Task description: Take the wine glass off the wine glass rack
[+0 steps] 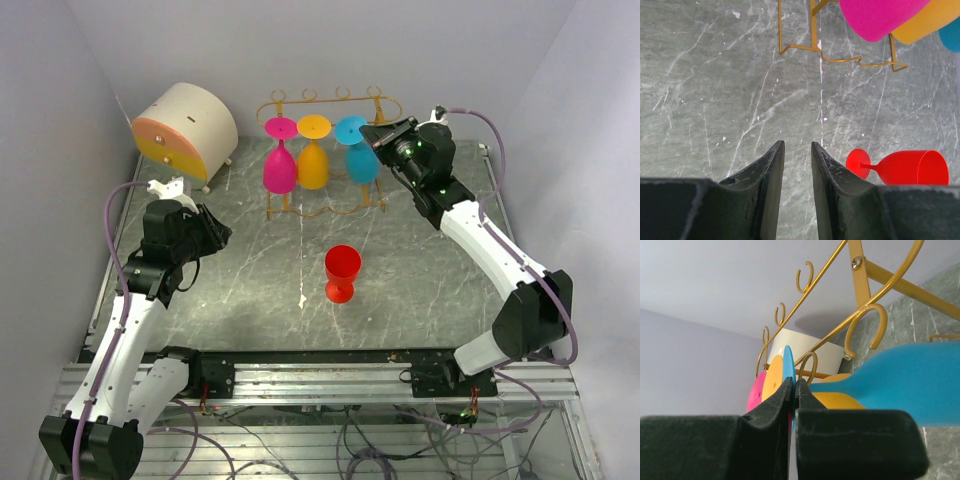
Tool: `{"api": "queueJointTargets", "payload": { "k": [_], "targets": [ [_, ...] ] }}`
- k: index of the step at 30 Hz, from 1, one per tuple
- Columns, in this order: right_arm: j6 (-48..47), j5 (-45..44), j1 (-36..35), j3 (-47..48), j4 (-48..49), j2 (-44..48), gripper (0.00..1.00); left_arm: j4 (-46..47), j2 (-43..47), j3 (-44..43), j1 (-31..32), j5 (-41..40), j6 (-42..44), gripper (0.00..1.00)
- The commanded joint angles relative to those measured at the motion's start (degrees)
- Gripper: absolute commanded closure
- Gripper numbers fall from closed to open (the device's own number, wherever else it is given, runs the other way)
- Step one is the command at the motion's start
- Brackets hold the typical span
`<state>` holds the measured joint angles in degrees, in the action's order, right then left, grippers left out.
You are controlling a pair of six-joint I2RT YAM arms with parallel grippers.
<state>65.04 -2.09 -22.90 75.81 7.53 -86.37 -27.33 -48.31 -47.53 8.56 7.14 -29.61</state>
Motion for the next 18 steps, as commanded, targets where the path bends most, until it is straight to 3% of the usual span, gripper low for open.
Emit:
{"api": "queueJointTargets", "payload": {
  "k": [1, 11, 15, 18],
  "targets": [
    [0.45, 1.22, 0.04, -0.97, 3.14, 2.91, 1.00, 1.05, 0.58, -0.85, 0.06, 0.58, -0.25, 0.61],
    [-6.15, 6.89, -0.01, -3.61, -1.57, 11.64, 1.00, 1.86, 0.61, -0.70, 0.06, 1.40, -0.51, 0.59],
    [-16.19, 8.30, -0.61, -1.90, -9.87, 16.39, 1.00, 2.10, -0.20, -0.63, 0.06, 3.83, -1.15, 0.54],
    [-29.20, 12.74, -2.32, 0.61, -15.82, 18.54, 1.00, 1.70, -0.99, -1.37, 0.06, 8.32, -2.90, 0.47]
  ]
}}
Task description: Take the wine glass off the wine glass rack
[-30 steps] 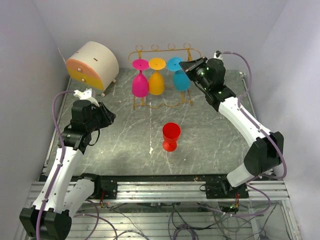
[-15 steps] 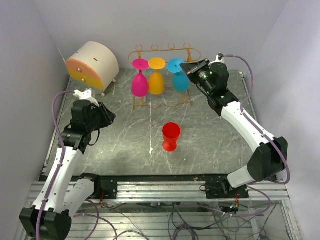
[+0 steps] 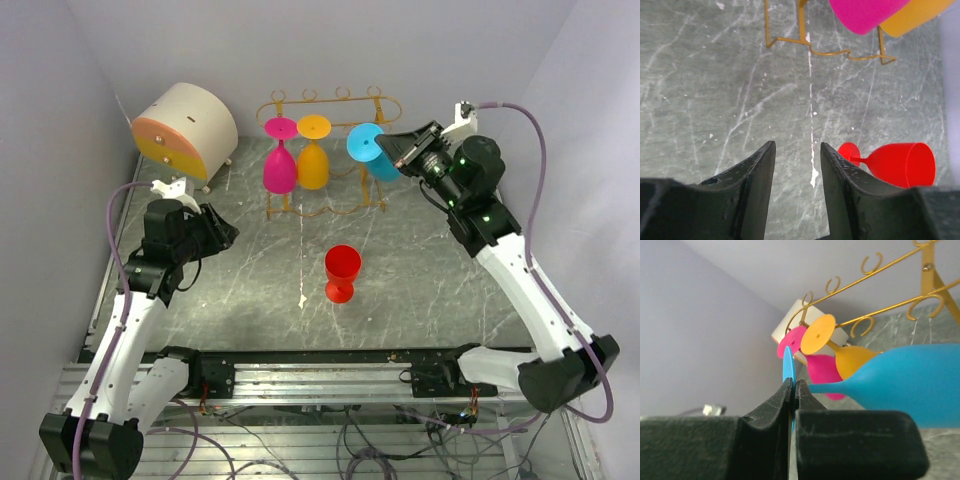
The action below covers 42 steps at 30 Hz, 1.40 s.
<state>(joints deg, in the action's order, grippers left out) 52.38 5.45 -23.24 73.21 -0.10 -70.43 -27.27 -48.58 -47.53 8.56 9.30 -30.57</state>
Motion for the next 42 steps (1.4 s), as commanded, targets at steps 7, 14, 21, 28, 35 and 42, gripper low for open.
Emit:
{"api": "queueJointTargets", "payload": {
  "k": [7, 14, 21, 28, 35, 42],
  "targets": [
    [-44.65, -1.44, -15.41, 5.42, -21.36, 6.26, 1.00, 0.77, -0.33, -6.08, 0.06, 17.06, -10.43, 0.33],
    [-60.57, -15.27, -30.58, 1.87, -20.61, 7.05, 1.00, 0.67, 1.76, -10.44, 0.06, 24.50, -20.56, 0.12],
    [-69.65, -20.68, -40.66, -4.19, -8.75, 6.43, 1.00, 9.40, 5.29, -5.68, 0.06, 32.09, -38.24, 0.10],
    [-87.93, -35.72, -56.37, -16.14, 14.39, 4.23, 1.00, 18.25, 8.73, 0.64, 0.06, 35.51, -51.13, 0.13],
    [-98.86, -42.86, -61.00, -21.43, 30.73, 0.50, 1.00, 15.18, 10.33, 1.06, 0.14, 37.61, -52.34, 0.15],
    [-109.13, -44.56, -61.90, -23.63, 41.66, -2.79, 1.00, 13.69, 11.65, 2.72, 0.12, 38.12, -52.12, 0.16]
  ]
}}
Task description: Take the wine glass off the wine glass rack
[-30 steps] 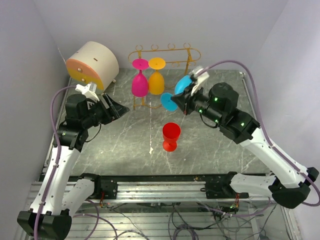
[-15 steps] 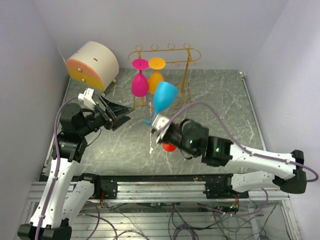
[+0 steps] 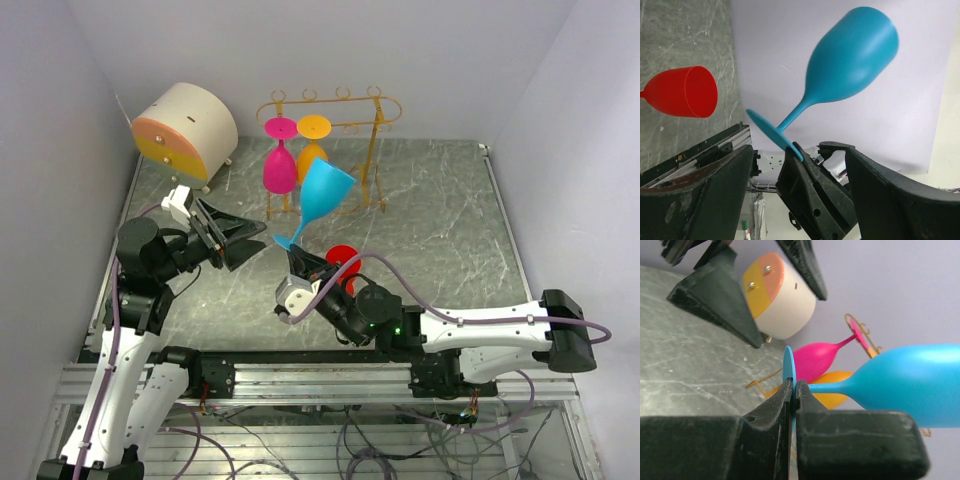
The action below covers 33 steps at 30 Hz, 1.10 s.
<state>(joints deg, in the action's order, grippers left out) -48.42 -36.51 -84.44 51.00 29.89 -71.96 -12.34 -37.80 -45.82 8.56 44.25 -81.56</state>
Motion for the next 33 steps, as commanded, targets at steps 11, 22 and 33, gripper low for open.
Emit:
{"api": "queueJointTargets", "payload": {
  "k": [11, 22, 33],
  "targets": [
    [-16.24, 4.72, -2.94, -4.86, 20.39, -4.99, 1.00, 4.03, 1.14, 3.94, 0.14, 2.86, -5.93, 0.17],
    [-21.48, 7.02, -3.54, -8.11, 24.37, -7.58, 1.00, 14.35, 3.04, 8.30, 0.14, 4.96, -13.20, 0.85],
    [-18.51, 1.43, -4.33, -9.22, 22.41, -4.59, 0.80, 29.73, 4.40, 16.62, 0.14, 3.36, -18.94, 0.93]
  ]
}}
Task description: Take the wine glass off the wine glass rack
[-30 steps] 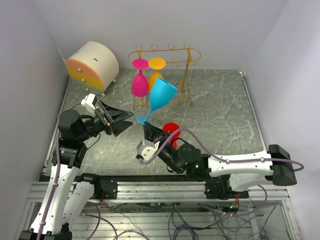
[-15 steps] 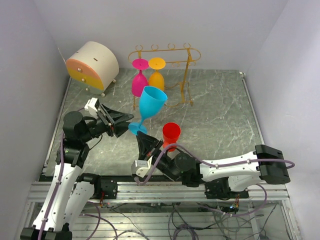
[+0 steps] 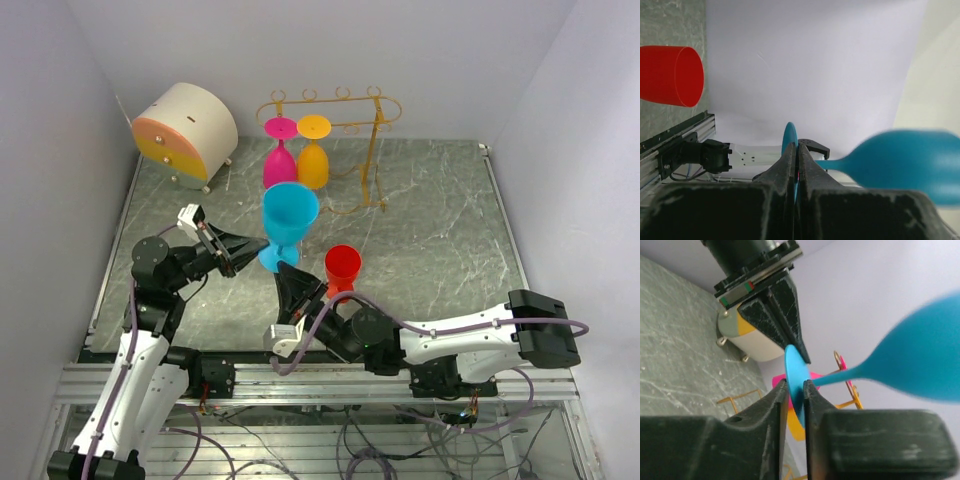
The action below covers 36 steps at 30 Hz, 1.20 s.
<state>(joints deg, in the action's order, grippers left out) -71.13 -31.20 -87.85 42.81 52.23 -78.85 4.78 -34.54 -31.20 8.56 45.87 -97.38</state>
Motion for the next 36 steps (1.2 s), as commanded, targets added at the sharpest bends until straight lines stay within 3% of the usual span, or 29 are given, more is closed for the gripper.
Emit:
{"api": "queueJointTargets", "payload": {
  "k": [1, 5, 12, 17, 22, 26, 30, 32, 36],
  "targets": [
    [4.96, -5.34, -1.44, -1.28, -0.79, 3.19, 0.68, 14.76, 1.19, 2.99, 0.14, 1.24, -4.16, 0.93],
    [8.49, -12.18, -4.52, -3.28, -6.04, 8.38, 0.54, 23.58, 0.36, 6.92, 0.14, -1.25, -7.15, 0.93],
    [25.80, -23.51, -8.04, -1.36, -30.68, 18.70, 0.52, 32.66, -3.20, 11.01, 0.23, -2.70, -7.89, 0.93],
    [47.22, -29.28, -8.06, 8.70, -56.94, 21.44, 0.53, 34.29, -7.04, 11.82, 0.23, -2.79, -2.72, 0.93],
    [67.30, -30.81, -5.85, 26.95, -83.45, 17.90, 0.54, 36.66, -12.58, 11.76, 0.23, -1.37, 2.86, 0.93],
    [75.70, -22.72, 5.85, 40.45, -97.95, 12.25, 0.65, 38.95, -16.11, 12.21, 0.23, -0.67, 4.52, 0.93],
    [76.34, -4.57, 24.04, 48.30, -100.74, 9.11, 0.90, 37.75, -16.88, 11.72, 0.23, -0.55, 6.86, 0.93],
    [77.64, 2.68, 30.40, 51.72, -100.91, 8.10, 1.00, 33.07, -16.20, 10.52, 0.23, -0.79, 10.53, 0.93],
    [79.70, 22.85, 41.47, 60.08, -103.54, 3.93, 1.00, 15.33, -14.26, 4.97, 0.23, -2.42, 22.03, 0.93]
  ]
}}
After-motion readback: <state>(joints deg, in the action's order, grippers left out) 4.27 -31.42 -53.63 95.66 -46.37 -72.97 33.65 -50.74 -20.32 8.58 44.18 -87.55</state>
